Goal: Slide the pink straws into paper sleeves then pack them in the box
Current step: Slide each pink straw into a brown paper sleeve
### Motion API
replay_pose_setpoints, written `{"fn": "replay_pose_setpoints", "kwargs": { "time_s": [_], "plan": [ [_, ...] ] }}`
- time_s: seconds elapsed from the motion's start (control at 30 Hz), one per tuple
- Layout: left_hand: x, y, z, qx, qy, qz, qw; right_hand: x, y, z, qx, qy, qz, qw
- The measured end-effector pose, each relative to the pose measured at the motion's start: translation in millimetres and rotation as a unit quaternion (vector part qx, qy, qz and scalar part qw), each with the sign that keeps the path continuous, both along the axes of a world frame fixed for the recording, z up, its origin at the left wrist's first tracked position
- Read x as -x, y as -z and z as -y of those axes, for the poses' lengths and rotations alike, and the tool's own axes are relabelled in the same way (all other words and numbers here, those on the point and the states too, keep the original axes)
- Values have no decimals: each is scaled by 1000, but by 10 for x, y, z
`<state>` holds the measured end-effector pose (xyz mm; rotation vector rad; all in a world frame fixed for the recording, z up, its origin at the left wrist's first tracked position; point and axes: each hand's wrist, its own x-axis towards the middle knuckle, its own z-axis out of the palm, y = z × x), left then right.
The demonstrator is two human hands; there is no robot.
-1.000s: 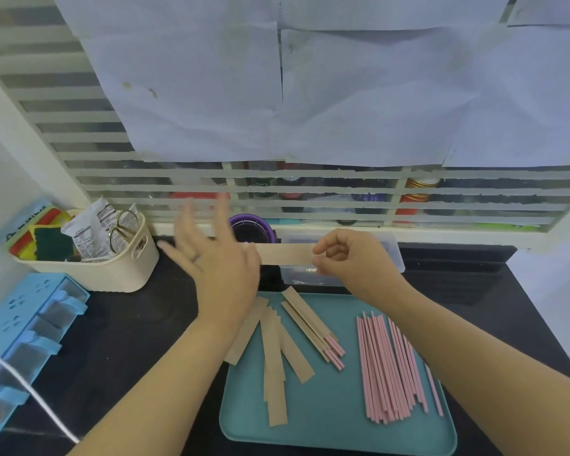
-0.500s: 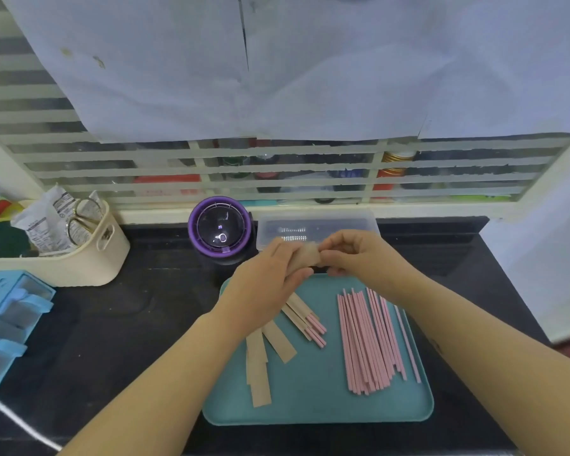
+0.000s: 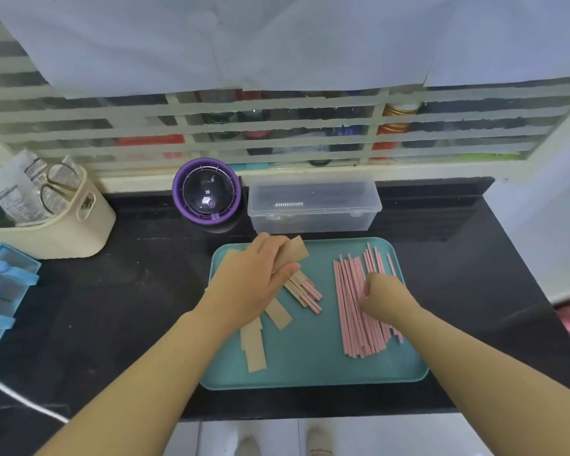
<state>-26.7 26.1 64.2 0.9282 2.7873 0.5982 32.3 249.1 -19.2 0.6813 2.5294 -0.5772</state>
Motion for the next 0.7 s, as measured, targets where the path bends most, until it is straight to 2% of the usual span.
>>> {"fn": "replay_pose_setpoints", "kwargs": {
  "time_s": [0.27, 0.37, 0.43, 0.47, 0.5, 0.57, 0.6, 0.63, 0.67, 0.7],
  "plan": [
    [-69, -14, 113, -1, -3, 12, 1000, -20, 56, 23, 12, -12, -11, 1000],
    [-85, -24, 137, -7, -6, 7, 1000, 17, -57, 16, 75, -1, -63, 995],
    [-88, -27, 136, -8, -7, 6, 1000, 63, -264, 27, 161, 43, -116, 979],
    [-90, -32, 131, -6, -9, 8, 1000, 82, -412, 41, 233, 91, -148, 957],
    [-91, -35, 123, -6, -12, 9, 1000, 103, -583, 55, 329, 149, -176, 916],
    [-86, -62, 89, -13, -18, 1, 1000, 122, -976, 80, 546, 223, -219, 777],
    [-85, -84, 67, -19, -23, -2, 1000, 119, -1153, 89, 629, 234, -237, 703],
    [-81, -111, 41, -27, -30, -5, 999, 116, -1319, 90, 681, 230, -259, 645],
    [-80, -143, 17, -35, -38, -7, 999, 115, -1470, 93, 704, 220, -285, 613],
    [-78, -175, -8, -42, -47, -12, 998, 117, -1607, 104, 704, 207, -313, 602]
  ]
}}
